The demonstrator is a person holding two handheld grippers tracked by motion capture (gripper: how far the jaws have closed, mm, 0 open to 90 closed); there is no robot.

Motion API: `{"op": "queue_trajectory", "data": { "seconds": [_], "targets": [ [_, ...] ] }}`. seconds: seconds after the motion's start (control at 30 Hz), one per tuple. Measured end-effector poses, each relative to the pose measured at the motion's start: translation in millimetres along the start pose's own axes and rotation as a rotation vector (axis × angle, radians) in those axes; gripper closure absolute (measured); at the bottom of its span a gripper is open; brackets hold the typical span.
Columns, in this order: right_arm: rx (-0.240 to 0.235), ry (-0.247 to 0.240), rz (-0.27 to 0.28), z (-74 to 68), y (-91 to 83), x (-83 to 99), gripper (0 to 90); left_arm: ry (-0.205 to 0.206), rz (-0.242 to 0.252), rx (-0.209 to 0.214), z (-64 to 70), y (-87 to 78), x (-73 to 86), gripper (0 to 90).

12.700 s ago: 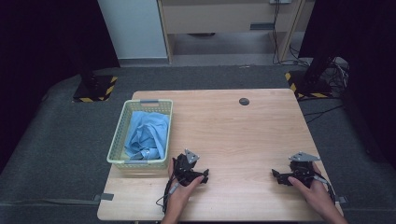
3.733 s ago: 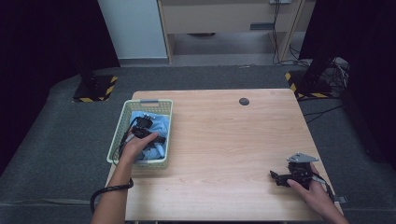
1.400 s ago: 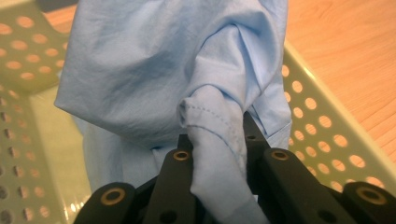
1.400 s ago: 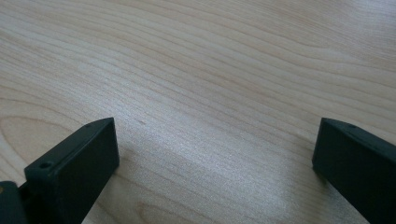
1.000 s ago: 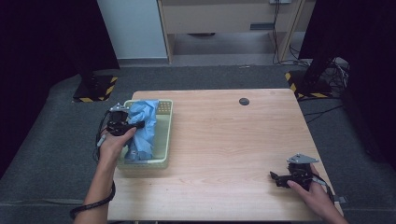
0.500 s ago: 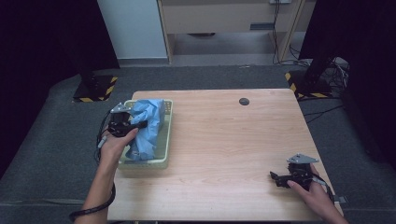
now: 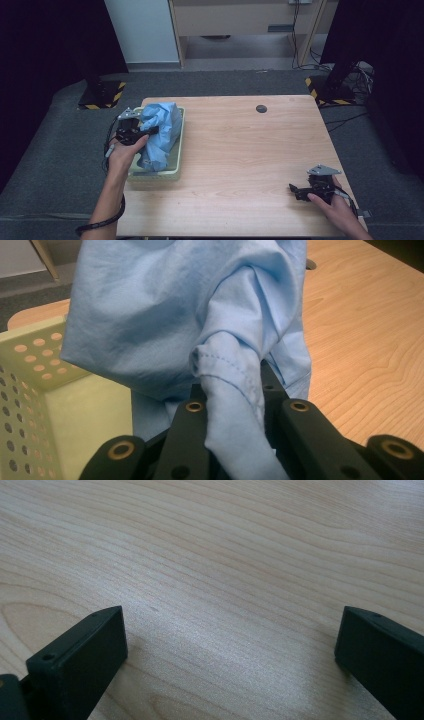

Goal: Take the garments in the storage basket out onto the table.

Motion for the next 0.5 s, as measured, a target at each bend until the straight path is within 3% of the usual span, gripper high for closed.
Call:
{"op": "queue_trajectory", "data": {
  "seconds": [0.3, 0.5],
  "targets": [
    [-0.001, 0.000, 0.000, -0.2, 0.0, 0.0, 0.6, 0.013, 0.014, 0.023, -6.4, 3.7, -2.8, 81.3],
    [-0.001, 0.000, 0.000, -0.2, 0.0, 0.0, 0.6, 0.026, 0.028, 0.016, -6.1, 0.9, -4.5, 81.3]
  ]
}}
Point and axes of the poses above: each handheld gripper's, and its own axes: y roughly forward along the jaws, x roughly out of its underside, z roughly to its right, the point moved 8 cm from there along y, roughly forward along the jaws, and after that the axes turned 13 degrees about -x, right-handed, at the moved point
